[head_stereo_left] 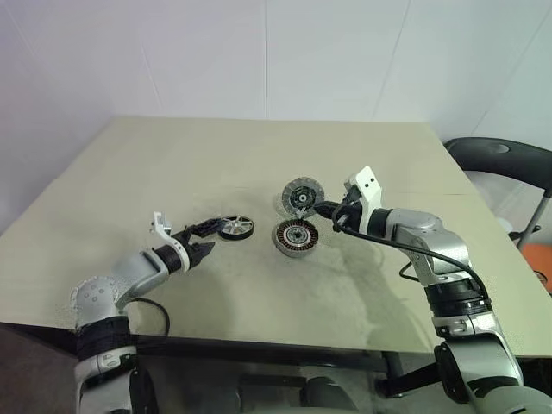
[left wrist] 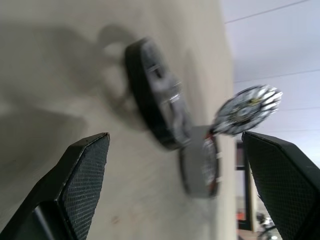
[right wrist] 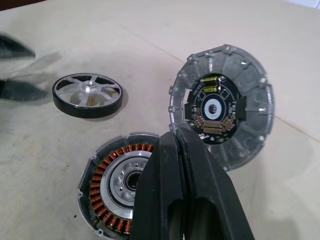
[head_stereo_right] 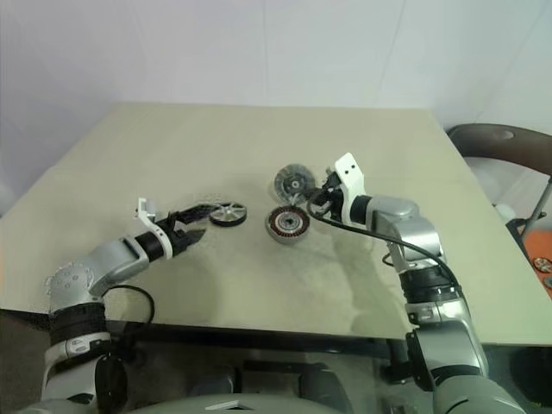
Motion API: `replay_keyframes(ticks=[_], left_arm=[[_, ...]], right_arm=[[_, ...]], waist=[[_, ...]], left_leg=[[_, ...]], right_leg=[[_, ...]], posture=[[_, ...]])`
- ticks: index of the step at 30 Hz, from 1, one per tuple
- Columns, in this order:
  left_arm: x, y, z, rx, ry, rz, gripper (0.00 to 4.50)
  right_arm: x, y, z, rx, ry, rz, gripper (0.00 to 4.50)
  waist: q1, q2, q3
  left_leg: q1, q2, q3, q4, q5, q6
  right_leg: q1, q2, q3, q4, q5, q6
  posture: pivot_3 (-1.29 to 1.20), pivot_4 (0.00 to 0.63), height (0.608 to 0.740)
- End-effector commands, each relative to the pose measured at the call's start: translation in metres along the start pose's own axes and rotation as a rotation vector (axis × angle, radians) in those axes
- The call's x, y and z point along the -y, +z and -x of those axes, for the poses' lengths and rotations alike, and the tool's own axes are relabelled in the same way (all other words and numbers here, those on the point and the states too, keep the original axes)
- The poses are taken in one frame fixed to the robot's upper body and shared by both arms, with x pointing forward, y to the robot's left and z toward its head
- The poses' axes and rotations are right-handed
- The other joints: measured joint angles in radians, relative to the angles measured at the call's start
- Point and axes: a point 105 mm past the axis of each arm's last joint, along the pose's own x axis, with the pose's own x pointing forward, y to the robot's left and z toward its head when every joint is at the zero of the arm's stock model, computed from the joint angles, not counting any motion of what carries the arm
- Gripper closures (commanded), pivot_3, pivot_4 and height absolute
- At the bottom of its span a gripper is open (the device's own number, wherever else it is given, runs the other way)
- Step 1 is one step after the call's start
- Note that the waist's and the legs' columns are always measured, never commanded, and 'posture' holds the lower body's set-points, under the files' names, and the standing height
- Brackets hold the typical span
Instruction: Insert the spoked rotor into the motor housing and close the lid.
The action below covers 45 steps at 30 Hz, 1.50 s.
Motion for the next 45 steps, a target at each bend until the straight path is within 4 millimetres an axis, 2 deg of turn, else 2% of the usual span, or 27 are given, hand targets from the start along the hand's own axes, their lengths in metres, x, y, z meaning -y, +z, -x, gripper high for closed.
replay_keyframes(ticks=[1,5,16,20,24,28,40,41,45], left_arm=[[0.019,0.005,-0.009,0.003,-0.053,-0.006,0.0],[0.031,0.0,-0.016,-0.031,-0.075,-0.018,0.0],[0.029,-0.014,-0.022,-0.083,-0.033,-0.006,0.0],[0.019,-0.02,-0.026,-0.101,-0.006,0.001,0.0],[-0.003,-0.024,-0.031,-0.11,0.051,0.019,0.0],[-0.008,-0.021,-0.035,-0.104,0.045,0.028,0.0],[-0.017,-0.016,-0.045,-0.09,0.035,0.037,3.92],[-0.016,-0.017,-0.046,-0.097,0.025,0.032,4.09],[-0.008,-0.02,-0.046,-0.109,-0.018,0.025,4.1]], right_arm=[[-0.002,0.009,0.001,0.025,-0.004,0.037,4.48],[0.0,0.008,0.001,0.02,-0.011,0.037,4.48],[0.002,0.01,0.002,0.028,-0.029,0.037,4.48],[0.001,0.009,0.0,0.03,-0.03,0.035,4.48],[0.0,0.009,0.0,0.035,-0.033,0.031,4.48],[-0.001,0.009,0.0,0.037,-0.039,0.03,4.48],[-0.002,0.005,0.0,0.041,-0.052,0.012,4.5],[-0.002,0.004,0.0,0.04,-0.053,0.011,4.5],[-0.003,0.004,0.0,0.04,-0.054,0.009,4.5]], waist=[[0.002,0.0,0.0],[0.005,0.0,0.0],[0.015,0.0,0.0],[0.015,0.0,0.0],[0.015,0.0,0.0],[0.016,0.0,0.0],[0.015,0.0,0.0],[0.014,0.0,0.0],[0.015,0.0,0.0]], left_leg=[[0.0,0.0,0.0,0.0,0.0,0.0],[-0.002,0.0,0.0,-0.001,0.0,0.0],[-0.004,0.0,0.0,0.0,0.0,0.0],[-0.004,0.0,0.0,0.0,0.0,0.0],[-0.003,0.0,0.0,0.0,0.0,0.0],[-0.003,0.0,0.0,0.0,0.0,0.0],[-0.002,0.0,0.0,0.0,0.0,0.0],[-0.001,0.0,0.0,0.0,0.0,0.0],[-0.002,0.0,0.0,0.001,0.0,0.0]], right_leg=[[0.0,0.0,0.0,0.0,0.0,0.0],[0.001,0.0,0.0,0.001,0.0,0.0],[0.0,0.0,0.0,0.0,0.0,0.0],[0.0,0.0,0.0,0.0,0.0,0.0],[0.0,0.0,0.0,0.0,0.0,0.0],[0.0,0.0,0.0,0.0,0.0,0.0],[0.0,0.0,0.0,0.0,0.0,0.0],[-0.001,0.0,0.0,0.0,0.0,0.0],[0.0,0.0,0.0,0.0,0.0,0.0]], posture=[[0.0,0.0,0.74],[0.0,0.0,0.74],[0.0,0.0,0.74],[0.0,0.0,0.74],[0.0,0.0,0.74],[0.0,0.0,0.74],[0.0,0.0,0.74],[0.0,0.0,0.74],[0.0,0.0,0.74]])
